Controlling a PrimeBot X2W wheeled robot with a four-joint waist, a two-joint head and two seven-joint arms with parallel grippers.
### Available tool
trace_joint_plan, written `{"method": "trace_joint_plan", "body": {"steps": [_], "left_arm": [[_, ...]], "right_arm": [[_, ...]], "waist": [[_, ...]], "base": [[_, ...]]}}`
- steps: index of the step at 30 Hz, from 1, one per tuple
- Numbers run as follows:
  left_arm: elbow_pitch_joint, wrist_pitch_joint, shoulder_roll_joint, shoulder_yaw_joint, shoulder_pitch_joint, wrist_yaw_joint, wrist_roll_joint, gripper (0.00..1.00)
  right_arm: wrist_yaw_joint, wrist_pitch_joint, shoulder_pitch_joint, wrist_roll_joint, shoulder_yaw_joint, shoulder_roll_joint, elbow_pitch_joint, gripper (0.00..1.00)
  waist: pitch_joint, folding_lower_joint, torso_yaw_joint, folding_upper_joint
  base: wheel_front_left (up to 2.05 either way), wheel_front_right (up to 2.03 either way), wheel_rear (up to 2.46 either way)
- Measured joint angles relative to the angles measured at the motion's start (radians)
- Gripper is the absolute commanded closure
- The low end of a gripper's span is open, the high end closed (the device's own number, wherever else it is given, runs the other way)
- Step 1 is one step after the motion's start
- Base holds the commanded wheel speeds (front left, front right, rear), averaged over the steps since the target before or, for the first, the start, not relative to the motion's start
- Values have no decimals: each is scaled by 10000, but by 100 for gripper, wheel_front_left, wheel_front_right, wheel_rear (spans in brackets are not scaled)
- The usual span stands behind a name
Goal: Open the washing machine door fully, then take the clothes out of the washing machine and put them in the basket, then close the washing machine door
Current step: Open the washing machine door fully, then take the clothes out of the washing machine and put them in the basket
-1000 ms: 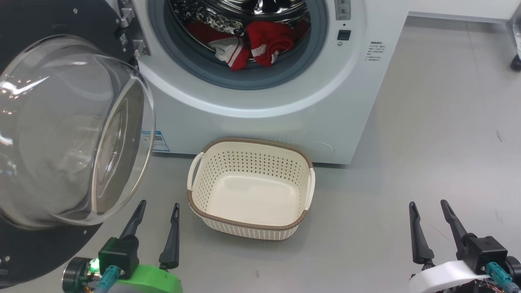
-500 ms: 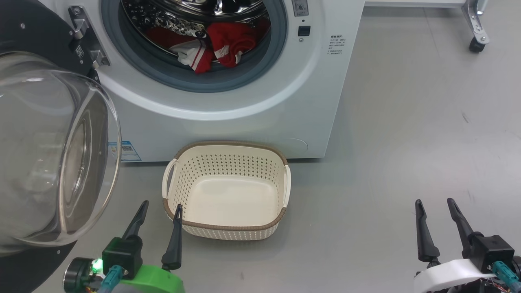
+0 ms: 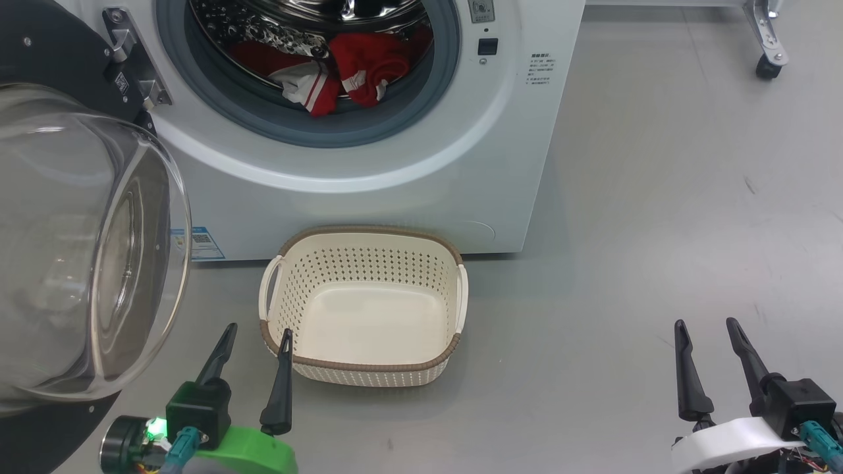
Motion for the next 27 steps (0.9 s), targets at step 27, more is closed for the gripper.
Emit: {"method": "trace_joint_plan", "body": {"steps": [27], "left_arm": [[-318, -15, -23, -44, -8, 15, -65, 0]], "right_arm": [[54, 0, -14, 0, -111, 115, -33, 0]], "waist": [[66, 0, -57, 0]], "base": [[19, -19, 0]]}}
